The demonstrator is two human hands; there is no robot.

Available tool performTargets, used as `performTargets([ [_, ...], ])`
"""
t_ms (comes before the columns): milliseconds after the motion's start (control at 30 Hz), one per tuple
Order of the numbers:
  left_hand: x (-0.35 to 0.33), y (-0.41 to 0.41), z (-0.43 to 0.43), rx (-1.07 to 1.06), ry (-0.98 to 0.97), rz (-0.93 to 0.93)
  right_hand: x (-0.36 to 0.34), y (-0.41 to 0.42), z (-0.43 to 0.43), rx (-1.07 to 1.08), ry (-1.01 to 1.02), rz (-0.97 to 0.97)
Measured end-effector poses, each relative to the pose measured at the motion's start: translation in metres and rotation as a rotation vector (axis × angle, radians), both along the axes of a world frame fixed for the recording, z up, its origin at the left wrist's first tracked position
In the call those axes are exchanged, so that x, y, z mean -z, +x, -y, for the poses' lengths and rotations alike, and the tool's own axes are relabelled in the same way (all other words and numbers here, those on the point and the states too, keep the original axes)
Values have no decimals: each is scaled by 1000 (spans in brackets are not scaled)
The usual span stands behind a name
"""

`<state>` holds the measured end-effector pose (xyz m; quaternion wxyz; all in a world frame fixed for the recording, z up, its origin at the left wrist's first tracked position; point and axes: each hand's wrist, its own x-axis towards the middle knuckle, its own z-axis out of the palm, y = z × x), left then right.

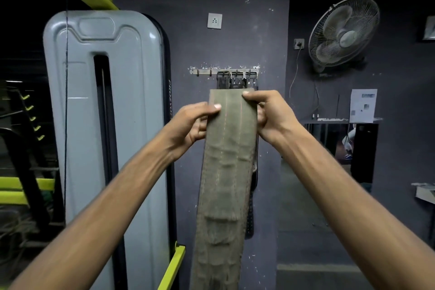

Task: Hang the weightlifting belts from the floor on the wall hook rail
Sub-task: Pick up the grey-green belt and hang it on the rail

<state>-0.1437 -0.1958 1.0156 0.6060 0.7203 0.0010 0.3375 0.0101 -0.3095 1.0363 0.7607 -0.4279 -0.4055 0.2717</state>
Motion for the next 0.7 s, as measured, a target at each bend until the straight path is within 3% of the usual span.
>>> performTargets([
  [133,-9,12,1,13,-183,-30,17,-13,11,64,23,286],
  [267,-27,28,6,-63,-224,39,28,-2,25,43,83,437],
  [400,-27,41,20,-132,-26,145,13,12,38,30,-35,288],
  [533,-11,47,26,-73,75,178,-10,31,34,135,-94,158],
  [633,-8,46,18,-22,48,61,-6,36,30,157,-42,178],
  [700,-12,44,13,-14,-28,-75,4,42,30,170,22,291],
])
